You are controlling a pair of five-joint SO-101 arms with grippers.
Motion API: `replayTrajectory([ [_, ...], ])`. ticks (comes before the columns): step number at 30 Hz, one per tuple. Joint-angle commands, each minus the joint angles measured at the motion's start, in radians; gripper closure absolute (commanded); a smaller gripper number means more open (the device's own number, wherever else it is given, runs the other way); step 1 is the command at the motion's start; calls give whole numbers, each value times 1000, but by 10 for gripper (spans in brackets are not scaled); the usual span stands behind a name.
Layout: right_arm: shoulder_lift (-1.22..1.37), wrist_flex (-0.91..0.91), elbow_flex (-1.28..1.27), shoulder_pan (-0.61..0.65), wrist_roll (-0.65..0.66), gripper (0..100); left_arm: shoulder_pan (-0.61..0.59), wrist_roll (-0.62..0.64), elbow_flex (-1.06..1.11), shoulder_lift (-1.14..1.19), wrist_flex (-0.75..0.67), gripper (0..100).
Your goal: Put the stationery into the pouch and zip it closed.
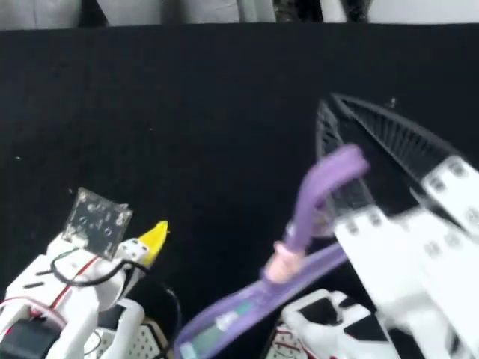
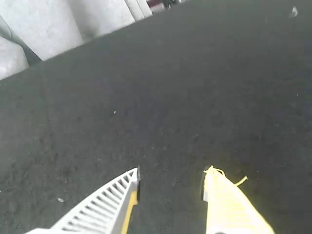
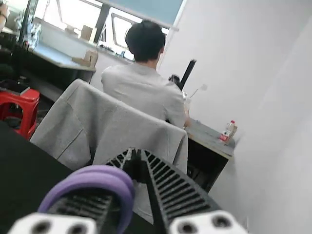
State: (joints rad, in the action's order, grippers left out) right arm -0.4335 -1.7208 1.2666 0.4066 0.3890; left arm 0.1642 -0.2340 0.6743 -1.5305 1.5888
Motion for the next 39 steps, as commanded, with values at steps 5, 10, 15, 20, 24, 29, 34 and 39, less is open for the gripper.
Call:
replayTrajectory([
  [5,-10,147,-265,-20,9,987,225,11,-283,-2,172,777],
  [10,-48,146,-280,-20,15,987,226,9,-283,-2,170,777],
  [15,-119,126,-280,-21,18,987,186,0,-240,-2,169,777],
  [20,-162,124,-282,-43,18,987,179,-44,-188,-2,169,777],
  [24,-163,127,-282,-98,18,987,177,-81,-114,-2,169,777],
  [29,-163,129,-282,-106,18,987,177,-84,-97,2,167,777],
  [34,-163,130,-282,-106,18,987,176,-132,-97,5,170,777],
  [39,-163,130,-282,-107,18,987,174,-221,-96,8,172,777],
])
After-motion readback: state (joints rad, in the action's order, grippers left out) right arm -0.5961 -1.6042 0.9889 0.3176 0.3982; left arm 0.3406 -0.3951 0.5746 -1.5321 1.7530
